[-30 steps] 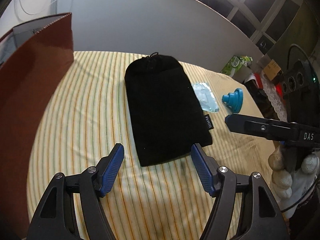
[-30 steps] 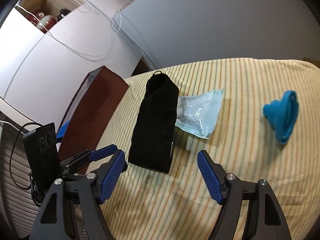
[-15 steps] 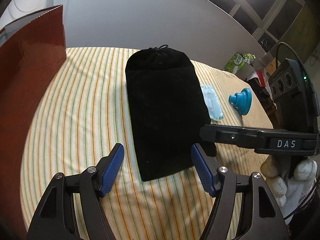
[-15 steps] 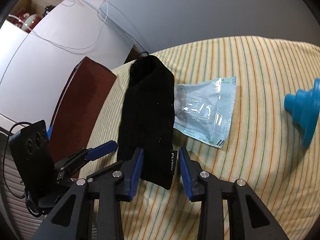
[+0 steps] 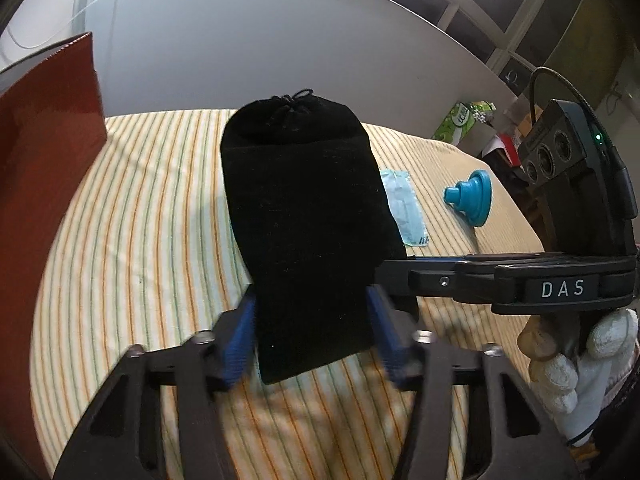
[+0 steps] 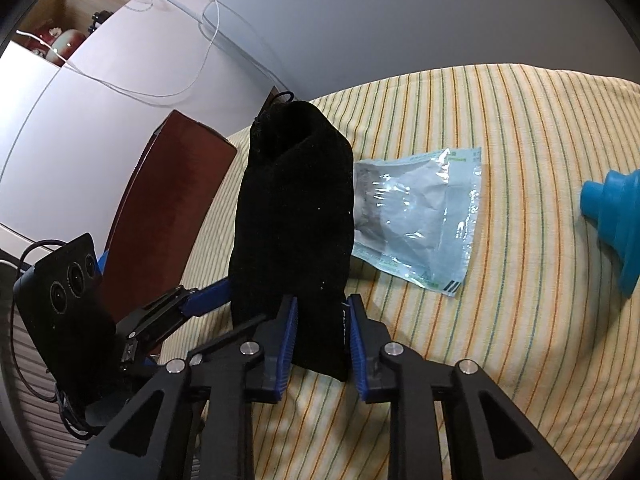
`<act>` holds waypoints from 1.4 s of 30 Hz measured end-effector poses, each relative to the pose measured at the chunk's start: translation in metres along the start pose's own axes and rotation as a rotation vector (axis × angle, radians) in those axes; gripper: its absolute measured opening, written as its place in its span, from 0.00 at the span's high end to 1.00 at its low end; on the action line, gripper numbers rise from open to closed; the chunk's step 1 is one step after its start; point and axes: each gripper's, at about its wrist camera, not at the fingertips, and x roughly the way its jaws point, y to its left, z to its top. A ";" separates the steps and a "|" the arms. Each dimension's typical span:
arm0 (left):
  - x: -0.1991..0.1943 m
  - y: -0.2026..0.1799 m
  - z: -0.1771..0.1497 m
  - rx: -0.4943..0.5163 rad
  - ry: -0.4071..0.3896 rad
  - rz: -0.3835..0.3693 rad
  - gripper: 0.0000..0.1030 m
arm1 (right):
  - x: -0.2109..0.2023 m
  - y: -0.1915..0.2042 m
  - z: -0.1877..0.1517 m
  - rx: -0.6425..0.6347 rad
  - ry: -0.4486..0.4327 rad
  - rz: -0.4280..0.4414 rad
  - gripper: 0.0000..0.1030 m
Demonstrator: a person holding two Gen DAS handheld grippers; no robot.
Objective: Organize soft objects
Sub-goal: 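Close the right gripper on the black velvet pouch and lift it, then carry the pouch into the shoebox and open the right gripper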
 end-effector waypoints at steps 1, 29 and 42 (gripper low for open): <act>0.000 -0.002 0.000 0.003 -0.002 0.003 0.55 | 0.000 0.001 -0.001 -0.003 0.000 0.000 0.80; -0.105 0.011 -0.066 -0.064 -0.102 0.045 0.59 | 0.009 0.111 -0.054 -0.178 0.019 0.048 0.80; -0.157 -0.004 -0.085 -0.038 -0.190 0.104 0.59 | -0.009 0.137 -0.074 -0.230 0.005 0.086 0.80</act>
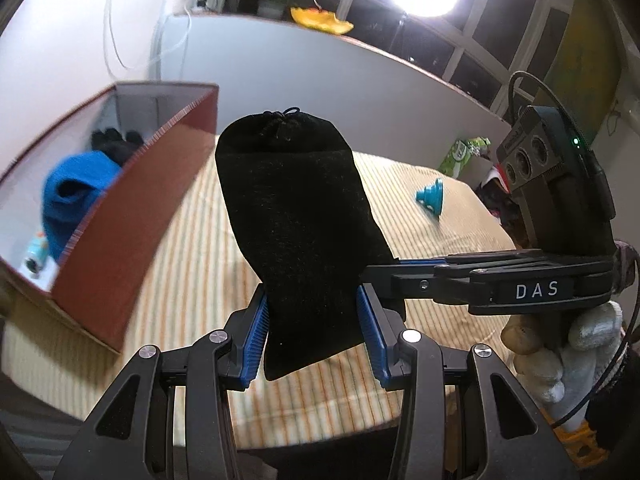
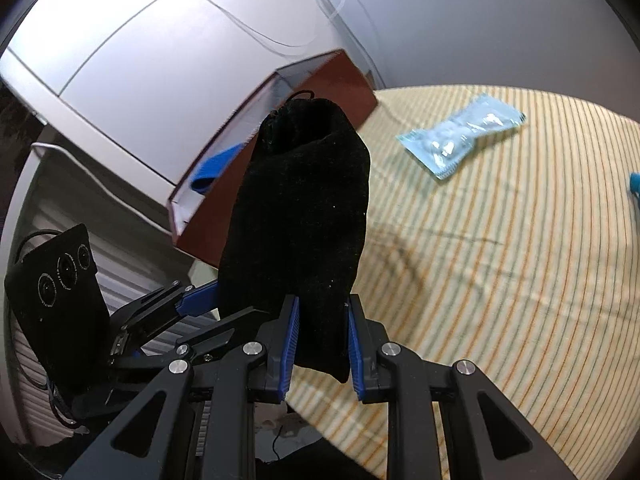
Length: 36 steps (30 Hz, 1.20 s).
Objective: Organize soft objects
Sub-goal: 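Carry the pouch into the shoebox and open the right gripper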
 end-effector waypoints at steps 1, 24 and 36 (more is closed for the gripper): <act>-0.005 0.000 0.001 0.004 -0.010 0.008 0.59 | 0.000 0.005 0.001 -0.010 -0.005 0.000 0.80; -0.072 0.082 0.034 -0.030 -0.170 0.166 0.59 | 0.056 0.114 0.077 -0.202 -0.031 0.012 0.80; -0.066 0.132 0.048 -0.073 -0.162 0.256 0.59 | 0.107 0.141 0.109 -0.230 -0.007 0.009 0.80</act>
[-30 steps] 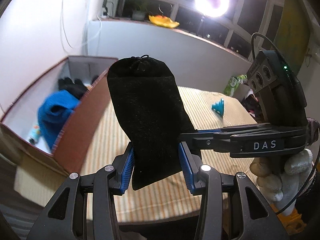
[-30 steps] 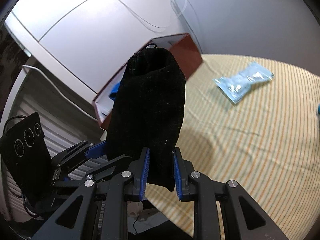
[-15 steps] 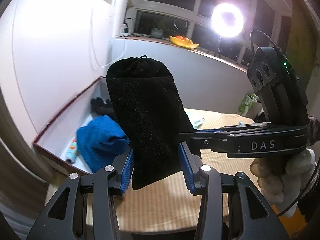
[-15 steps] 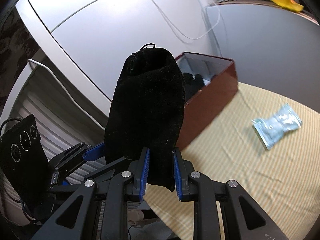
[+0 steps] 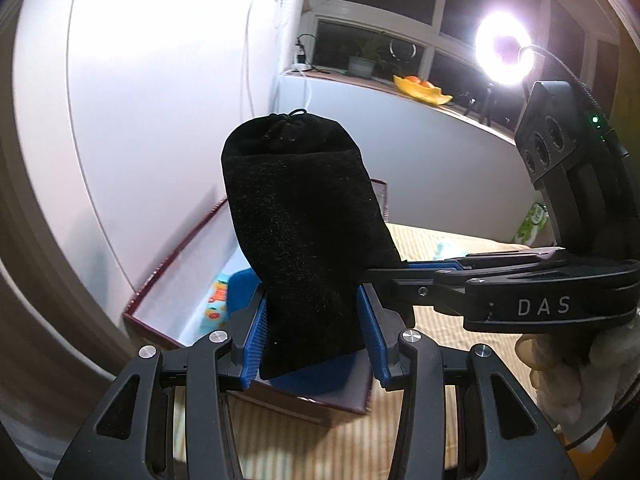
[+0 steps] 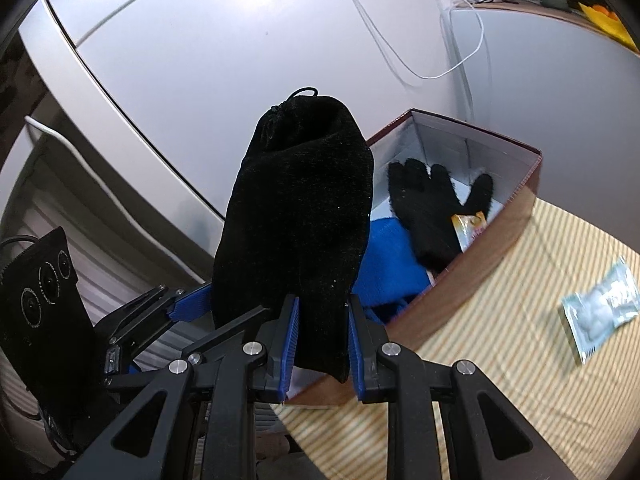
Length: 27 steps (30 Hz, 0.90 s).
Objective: Organize soft objects
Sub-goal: 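Carry the pouch into the shoebox and open the right gripper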
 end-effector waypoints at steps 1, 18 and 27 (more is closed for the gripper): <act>0.001 0.002 0.001 -0.004 0.003 0.005 0.59 | 0.002 0.000 0.002 0.003 0.005 0.001 0.80; 0.015 0.012 0.000 0.006 0.004 0.094 0.59 | 0.004 0.008 0.015 0.017 0.002 -0.049 0.72; 0.008 0.015 -0.002 0.009 -0.011 0.106 0.59 | -0.012 -0.006 0.012 0.043 -0.033 -0.071 0.55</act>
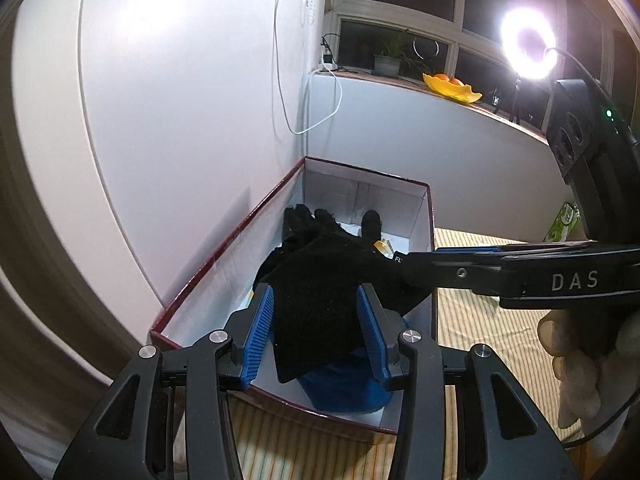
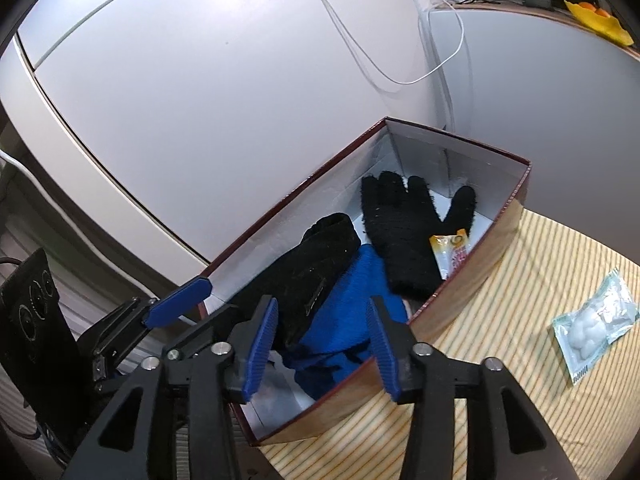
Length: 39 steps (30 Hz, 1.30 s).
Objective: Organize soft objects
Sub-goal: 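Carry the pouch into the shoebox and open the right gripper, then move both grippers to the cotton-ball bag and blue funnel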
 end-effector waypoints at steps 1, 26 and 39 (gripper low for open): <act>0.000 0.000 0.000 -0.001 0.000 -0.001 0.59 | -0.003 -0.001 -0.001 0.002 -0.006 -0.003 0.53; -0.044 -0.059 -0.006 0.051 -0.069 -0.065 0.30 | -0.118 -0.073 -0.098 -0.024 -0.169 -0.263 0.31; -0.022 -0.118 -0.020 0.061 0.014 -0.221 0.30 | -0.200 -0.165 -0.177 0.184 -0.252 -0.390 0.31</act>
